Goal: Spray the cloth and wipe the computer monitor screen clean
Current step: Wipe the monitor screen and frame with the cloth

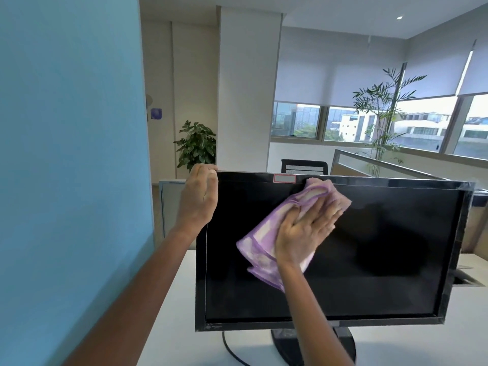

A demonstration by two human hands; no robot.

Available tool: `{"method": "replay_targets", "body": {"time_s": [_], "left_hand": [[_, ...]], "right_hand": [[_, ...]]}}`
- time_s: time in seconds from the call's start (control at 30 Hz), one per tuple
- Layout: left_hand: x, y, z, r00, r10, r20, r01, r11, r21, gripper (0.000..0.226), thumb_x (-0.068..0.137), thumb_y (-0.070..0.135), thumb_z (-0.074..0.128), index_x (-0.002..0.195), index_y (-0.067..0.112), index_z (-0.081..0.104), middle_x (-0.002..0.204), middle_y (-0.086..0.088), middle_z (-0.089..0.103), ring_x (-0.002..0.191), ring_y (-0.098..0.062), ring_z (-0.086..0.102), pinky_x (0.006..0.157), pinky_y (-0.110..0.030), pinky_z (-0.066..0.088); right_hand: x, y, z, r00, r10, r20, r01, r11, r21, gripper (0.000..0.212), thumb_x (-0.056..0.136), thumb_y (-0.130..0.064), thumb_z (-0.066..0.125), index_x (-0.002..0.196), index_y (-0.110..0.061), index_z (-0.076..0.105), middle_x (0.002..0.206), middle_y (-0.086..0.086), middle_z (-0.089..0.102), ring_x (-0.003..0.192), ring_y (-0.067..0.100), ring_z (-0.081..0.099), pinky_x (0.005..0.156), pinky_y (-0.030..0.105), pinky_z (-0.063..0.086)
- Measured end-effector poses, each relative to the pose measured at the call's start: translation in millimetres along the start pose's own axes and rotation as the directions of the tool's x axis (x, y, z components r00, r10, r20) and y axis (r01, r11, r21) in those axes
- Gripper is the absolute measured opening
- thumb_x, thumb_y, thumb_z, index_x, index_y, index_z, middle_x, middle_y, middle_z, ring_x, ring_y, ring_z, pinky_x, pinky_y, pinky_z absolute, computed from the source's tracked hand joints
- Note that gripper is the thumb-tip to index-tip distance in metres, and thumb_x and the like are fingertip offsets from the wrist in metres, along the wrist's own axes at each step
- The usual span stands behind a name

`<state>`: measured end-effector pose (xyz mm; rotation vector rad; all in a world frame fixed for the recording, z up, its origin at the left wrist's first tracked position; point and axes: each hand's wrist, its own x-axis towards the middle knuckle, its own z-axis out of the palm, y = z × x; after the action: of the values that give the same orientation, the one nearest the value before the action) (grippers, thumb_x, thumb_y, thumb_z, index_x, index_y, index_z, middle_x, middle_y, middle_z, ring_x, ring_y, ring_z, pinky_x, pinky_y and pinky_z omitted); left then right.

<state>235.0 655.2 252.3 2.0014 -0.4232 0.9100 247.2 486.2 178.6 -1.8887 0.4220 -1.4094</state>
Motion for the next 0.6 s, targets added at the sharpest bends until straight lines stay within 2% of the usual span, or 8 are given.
{"method": "replay_targets", "body": {"time_s": [0.1, 0.2, 0.27, 0.33, 0.43, 0.53, 0.6], "left_hand": [[-1.6, -1.0, -1.0, 1.000, -0.002, 0.003, 0.002, 1.000, -0.014, 0.055, 0.085, 0.033, 0.016, 0.114, 0.003, 0.052, 0.119, -0.013, 0.052, 0.099, -0.011, 0.045, 0.087, -0.025, 0.038], [-0.9, 1.8, -0.4, 1.000, -0.008, 0.007, 0.008, 1.000, 0.010, 0.053, 0.086, 0.033, 0.018, 0.112, 0.002, 0.052, 0.117, -0.014, 0.052, 0.103, -0.017, 0.048, 0.087, -0.025, 0.036], [0.1, 4.0, 1.7, 1.000, 0.005, 0.023, -0.007, 0.994, 0.113, 0.048, 0.090, 0.032, 0.021, 0.109, 0.001, 0.053, 0.118, -0.017, 0.053, 0.120, -0.028, 0.045, 0.101, -0.031, 0.034], [0.3, 10.1, 6.1, 0.998, 0.041, 0.057, -0.055, 0.962, 0.267, 0.051, 0.091, 0.035, 0.021, 0.110, 0.001, 0.054, 0.122, -0.019, 0.055, 0.135, -0.032, 0.032, 0.117, -0.038, 0.020], [-1.1, 27.8, 20.6, 0.986, 0.117, 0.121, -0.153, 0.924, 0.351, 0.061, 0.087, 0.040, 0.017, 0.121, 0.003, 0.052, 0.132, -0.015, 0.053, 0.142, -0.025, 0.021, 0.119, -0.041, 0.014], [-2.2, 45.7, 41.9, 0.963, 0.168, 0.210, -0.233, 0.911, 0.342, 0.064, 0.086, 0.042, 0.013, 0.130, 0.008, 0.046, 0.139, -0.009, 0.048, 0.142, -0.021, 0.023, 0.120, -0.037, 0.011], [-2.5, 55.1, 56.1, 0.951, 0.187, 0.246, -0.261, 0.911, 0.319, 0.064, 0.086, 0.041, 0.013, 0.131, 0.008, 0.044, 0.139, -0.008, 0.048, 0.141, -0.020, 0.025, 0.120, -0.037, 0.011]], "right_hand": [[-23.3, -29.7, 14.4, 0.996, -0.073, 0.052, 0.075, 0.997, -0.036, 0.060, 0.092, -0.033, 0.032, 0.143, -0.002, 0.025, 0.150, 0.026, 0.022, 0.139, 0.044, 0.016, 0.111, 0.055, 0.019], [-49.6, -39.8, 27.2, 0.955, -0.274, 0.117, 0.286, 0.953, -0.097, 0.060, 0.092, -0.035, 0.034, 0.143, -0.003, 0.026, 0.150, 0.023, 0.022, 0.140, 0.041, 0.016, 0.110, 0.057, 0.024], [-60.2, -35.0, 30.7, 0.865, -0.467, 0.185, 0.491, 0.863, -0.118, 0.059, 0.092, -0.036, 0.034, 0.143, -0.009, 0.023, 0.154, 0.014, 0.014, 0.140, 0.034, 0.015, 0.113, 0.054, 0.024], [-57.3, -26.0, 30.1, 0.762, -0.608, 0.224, 0.641, 0.758, -0.123, 0.056, 0.091, -0.037, 0.037, 0.141, -0.012, 0.027, 0.155, 0.008, 0.017, 0.140, 0.030, 0.020, 0.111, 0.052, 0.029], [-40.7, -13.1, 23.3, 0.645, -0.721, 0.253, 0.763, 0.624, -0.168, 0.052, 0.091, -0.038, 0.040, 0.137, -0.015, 0.034, 0.146, 0.007, 0.032, 0.135, 0.028, 0.036, 0.104, 0.053, 0.037], [-18.9, 2.4, 14.2, 0.564, -0.781, 0.267, 0.826, 0.532, -0.186, 0.049, 0.090, -0.039, 0.041, 0.134, -0.018, 0.038, 0.139, 0.008, 0.049, 0.132, 0.025, 0.038, 0.103, 0.053, 0.037], [-1.0, 18.1, 5.4, 0.538, -0.796, 0.278, 0.842, 0.494, -0.214, 0.048, 0.091, -0.039, 0.039, 0.134, -0.019, 0.041, 0.140, 0.008, 0.048, 0.133, 0.024, 0.036, 0.105, 0.051, 0.035]]}}
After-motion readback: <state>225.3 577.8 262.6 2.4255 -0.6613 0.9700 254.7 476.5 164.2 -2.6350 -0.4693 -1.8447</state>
